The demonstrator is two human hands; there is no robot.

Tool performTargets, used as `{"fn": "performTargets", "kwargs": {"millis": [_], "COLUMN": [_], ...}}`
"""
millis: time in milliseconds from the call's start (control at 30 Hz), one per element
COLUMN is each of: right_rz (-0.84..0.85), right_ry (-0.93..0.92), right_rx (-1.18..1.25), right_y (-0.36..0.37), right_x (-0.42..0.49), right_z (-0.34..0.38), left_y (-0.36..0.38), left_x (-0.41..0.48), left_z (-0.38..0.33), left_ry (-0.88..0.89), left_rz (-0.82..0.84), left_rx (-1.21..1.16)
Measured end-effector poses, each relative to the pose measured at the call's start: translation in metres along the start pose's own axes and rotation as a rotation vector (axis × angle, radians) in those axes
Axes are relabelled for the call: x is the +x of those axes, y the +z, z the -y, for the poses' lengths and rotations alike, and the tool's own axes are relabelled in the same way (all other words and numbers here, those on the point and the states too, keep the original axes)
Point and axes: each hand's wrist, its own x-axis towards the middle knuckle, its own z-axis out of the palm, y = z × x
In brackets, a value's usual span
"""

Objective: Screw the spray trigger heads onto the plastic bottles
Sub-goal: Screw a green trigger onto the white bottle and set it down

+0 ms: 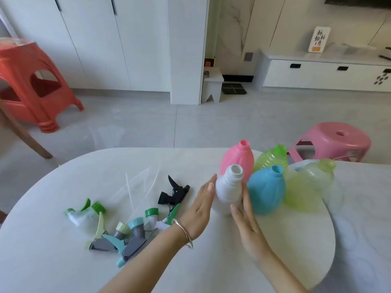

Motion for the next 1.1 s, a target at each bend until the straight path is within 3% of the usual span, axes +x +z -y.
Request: {"fn": "performTargets", "kwargs": {"millis": [367,467,533,633,833,1100], "right_rz": [0.086,0.087,0.115,0.18,0.247,0.402], "right_ry": [-0.02,-0.045,-0.065,-0.067,-0.048,-0.052], "right_rx": [-0.039,-0.031,-0.016,0.01,-0.092,-0.103], "right_y": [0.025,0.033,0.041,0.057,0.107,0.169], "right_x": [-0.056,-0.067,-0.07,-0.075,-0.076,-0.035], "right_z": [0.049,0.077,0.094,0.112,0.121,0.109], "left_y": [0.01,0.003,-0.007,-0.028,-0.071,-0.171], "left_x": [-0.075,-0.094,-0.104,-0.118,-0.153,-0.188], "left_z": [-0.028,-0.046,-0.057,-0.066,-0.054,-0.018], "left_ry": [0.088,0.244,0.327,0.375,0.308,0.174], "left_rz": [-0.163,-0.182,-0.24,-0.305,-0.365,-0.736], "left_rx": [0.093,0.472,0.597,0.493,0.308,0.149]}}
